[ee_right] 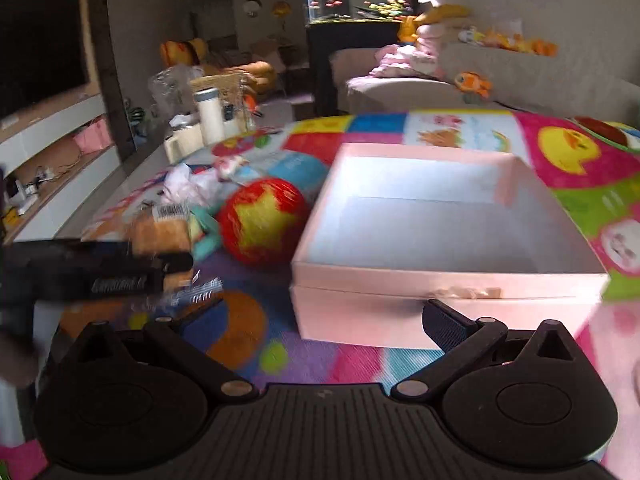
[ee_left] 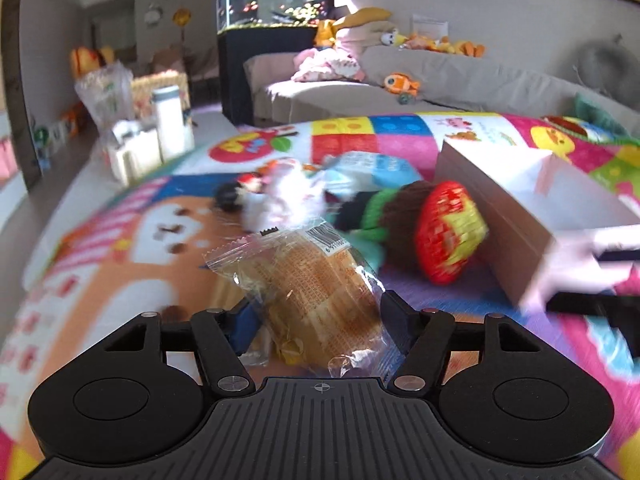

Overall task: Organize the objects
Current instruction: 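Grasp the bagged bread roll with left tool while right tool grasps the red knitted ball, then carry both items into the pink box and open both tools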

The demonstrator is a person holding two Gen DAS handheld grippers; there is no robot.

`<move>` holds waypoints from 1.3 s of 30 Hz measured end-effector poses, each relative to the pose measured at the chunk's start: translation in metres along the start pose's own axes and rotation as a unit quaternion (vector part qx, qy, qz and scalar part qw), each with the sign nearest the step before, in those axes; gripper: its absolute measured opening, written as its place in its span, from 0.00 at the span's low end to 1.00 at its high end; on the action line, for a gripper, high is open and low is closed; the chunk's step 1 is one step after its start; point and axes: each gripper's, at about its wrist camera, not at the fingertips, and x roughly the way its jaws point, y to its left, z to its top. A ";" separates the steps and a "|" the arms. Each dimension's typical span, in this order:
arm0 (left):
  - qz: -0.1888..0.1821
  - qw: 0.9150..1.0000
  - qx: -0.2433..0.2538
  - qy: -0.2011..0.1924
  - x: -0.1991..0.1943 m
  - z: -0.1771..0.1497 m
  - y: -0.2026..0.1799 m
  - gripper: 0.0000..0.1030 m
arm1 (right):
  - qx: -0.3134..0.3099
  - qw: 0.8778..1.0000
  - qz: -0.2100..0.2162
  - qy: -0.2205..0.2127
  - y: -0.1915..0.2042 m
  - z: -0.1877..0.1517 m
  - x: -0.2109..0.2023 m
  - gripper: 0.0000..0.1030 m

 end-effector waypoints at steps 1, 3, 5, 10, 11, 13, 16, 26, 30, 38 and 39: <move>-0.005 1.000 0.005 0.000 -0.006 -0.001 0.004 0.67 | -0.007 1.000 0.001 -0.004 0.007 0.006 0.007 1.00; -0.035 0.999 -0.006 0.009 -0.014 -0.004 0.017 0.65 | -0.022 1.000 -0.001 -0.007 0.019 0.018 0.018 1.00; -0.071 0.996 -0.057 0.013 -0.019 -0.002 0.027 0.65 | -0.033 0.999 0.003 -0.009 0.026 0.023 0.018 1.00; -0.043 0.994 -0.097 0.015 0.005 0.011 0.019 0.64 | -0.068 0.997 -0.028 -0.040 0.032 0.034 -0.015 1.00; -0.038 0.995 -0.088 0.017 0.011 0.014 0.014 0.62 | -0.074 0.995 -0.039 -0.053 0.032 0.041 -0.024 1.00; -0.048 0.996 -0.069 0.015 0.014 0.014 0.005 0.50 | -0.066 0.993 -0.051 -0.080 0.028 0.065 -0.041 1.00; -0.051 0.998 -0.019 -0.005 0.000 0.008 -0.002 0.45 | -0.016 0.996 -0.030 -0.086 0.018 0.116 -0.050 1.00; -0.175 0.983 -0.045 0.006 -0.085 -0.026 0.040 0.42 | -0.216 0.973 -0.068 0.045 0.087 0.088 0.080 0.87; -0.156 0.987 -0.018 0.042 -0.080 -0.039 0.031 0.43 | -0.211 0.969 -0.084 0.099 0.086 0.075 0.115 0.82; -0.144 0.987 -0.047 0.060 -0.075 -0.040 0.026 0.42 | -0.158 0.985 -0.006 0.063 0.082 0.058 0.012 0.69; -0.154 0.986 -0.043 0.057 -0.079 -0.038 0.022 0.42 | -0.147 0.987 0.012 0.057 0.076 0.052 -0.011 0.69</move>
